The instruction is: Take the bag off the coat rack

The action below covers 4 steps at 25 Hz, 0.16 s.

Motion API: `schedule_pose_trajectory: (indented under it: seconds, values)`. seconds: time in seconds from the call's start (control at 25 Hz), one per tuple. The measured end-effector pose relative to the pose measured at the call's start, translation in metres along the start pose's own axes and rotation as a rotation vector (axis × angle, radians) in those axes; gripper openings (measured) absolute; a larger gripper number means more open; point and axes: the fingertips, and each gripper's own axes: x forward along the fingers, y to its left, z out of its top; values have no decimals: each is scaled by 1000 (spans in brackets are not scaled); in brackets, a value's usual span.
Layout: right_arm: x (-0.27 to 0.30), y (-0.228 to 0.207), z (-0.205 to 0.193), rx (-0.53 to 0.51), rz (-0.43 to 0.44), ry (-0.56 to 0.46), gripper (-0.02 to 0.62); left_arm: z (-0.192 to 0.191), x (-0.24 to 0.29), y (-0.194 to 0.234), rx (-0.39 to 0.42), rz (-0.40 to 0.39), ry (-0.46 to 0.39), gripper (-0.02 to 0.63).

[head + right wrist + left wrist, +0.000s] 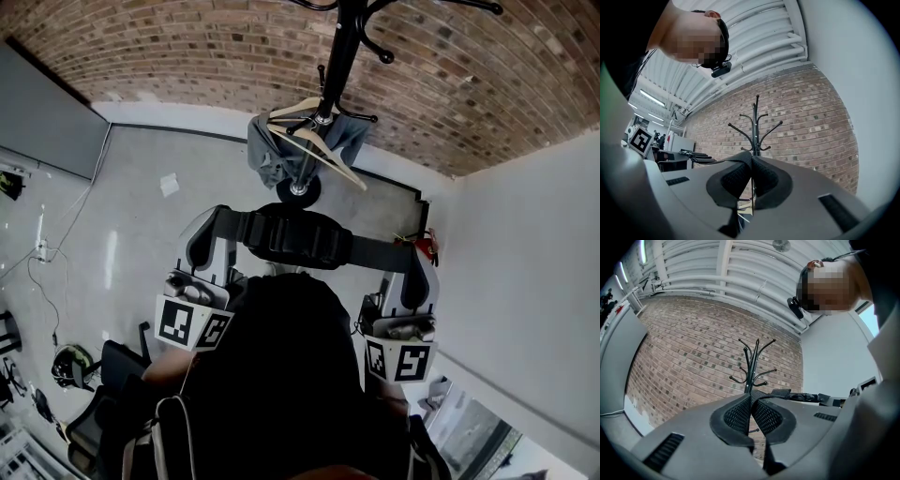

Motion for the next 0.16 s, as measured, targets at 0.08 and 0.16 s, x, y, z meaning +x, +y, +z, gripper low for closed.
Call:
schedule_pose_trajectory:
  seconds: [0.08, 0.16]
  values:
    - [0, -1, 0, 3, 0, -2, 20, -1, 1, -1, -6, -4, 2, 20]
    - [1, -3, 0, 10, 1, -4, 20, -2, 2, -2, -13, -10, 5, 20]
